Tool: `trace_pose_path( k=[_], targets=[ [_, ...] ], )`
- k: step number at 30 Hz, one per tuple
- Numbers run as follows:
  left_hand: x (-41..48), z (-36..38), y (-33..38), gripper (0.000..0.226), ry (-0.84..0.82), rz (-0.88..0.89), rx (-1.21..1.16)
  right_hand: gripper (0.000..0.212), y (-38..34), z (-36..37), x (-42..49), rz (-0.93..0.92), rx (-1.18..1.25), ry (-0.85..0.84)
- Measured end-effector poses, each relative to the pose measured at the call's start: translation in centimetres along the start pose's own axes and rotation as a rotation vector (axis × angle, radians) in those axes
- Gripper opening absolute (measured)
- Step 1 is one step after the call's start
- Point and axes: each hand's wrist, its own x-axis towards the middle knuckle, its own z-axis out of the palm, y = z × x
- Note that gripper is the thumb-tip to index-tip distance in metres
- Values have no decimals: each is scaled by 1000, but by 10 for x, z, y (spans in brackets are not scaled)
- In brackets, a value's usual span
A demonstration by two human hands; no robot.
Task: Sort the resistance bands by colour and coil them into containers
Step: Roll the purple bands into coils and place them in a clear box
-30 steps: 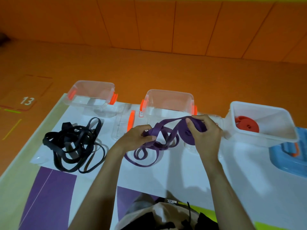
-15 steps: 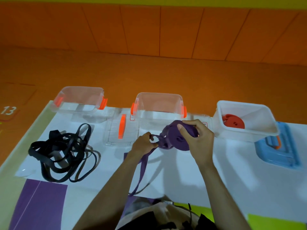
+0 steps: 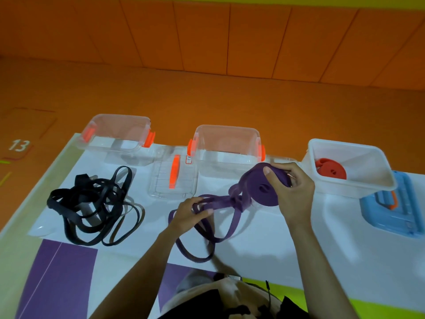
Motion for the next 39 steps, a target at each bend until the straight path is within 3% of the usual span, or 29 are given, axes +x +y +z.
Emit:
trace_pose_path(
  k=[3,5,8,11,13,15,17,19,24,29,32,34,39],
  targets=[
    [-8,-1,-23,30,267,-54,119,21,1,-3,1,22,15,16],
    [-13,-3,-36,38,375,-248,144,21,2,-5,2,25,15,24],
    [-17,-4,-48,59,324,-520,27,21,3,-8,3,29,18,25],
    [-18,0,-54,64,272,-538,30,23,6,-11,4,25,10,19],
    [-19,4,-51,62,349,-540,108,23,7,-12,4,34,8,18],
    [-18,7,-40,59,489,-418,254,22,7,-13,5,43,9,21],
    [-12,10,-24,48,518,-180,333,19,5,-13,5,45,25,23],
    [-2,16,-7,36,448,-57,385,18,2,-13,5,31,42,22],
    [11,20,5,35,290,-173,418,17,-5,-15,6,5,66,46],
    [2,41,15,27,255,278,376,18,-7,-16,7,-5,106,63],
    [-4,64,24,64,328,294,503,16,-6,-14,8,4,129,67],
    [-4,76,29,76,352,285,606,15,-5,-13,9,15,149,78],
    [-1,81,43,72,358,176,782,16,-8,-9,8,18,155,67]
  ],
)
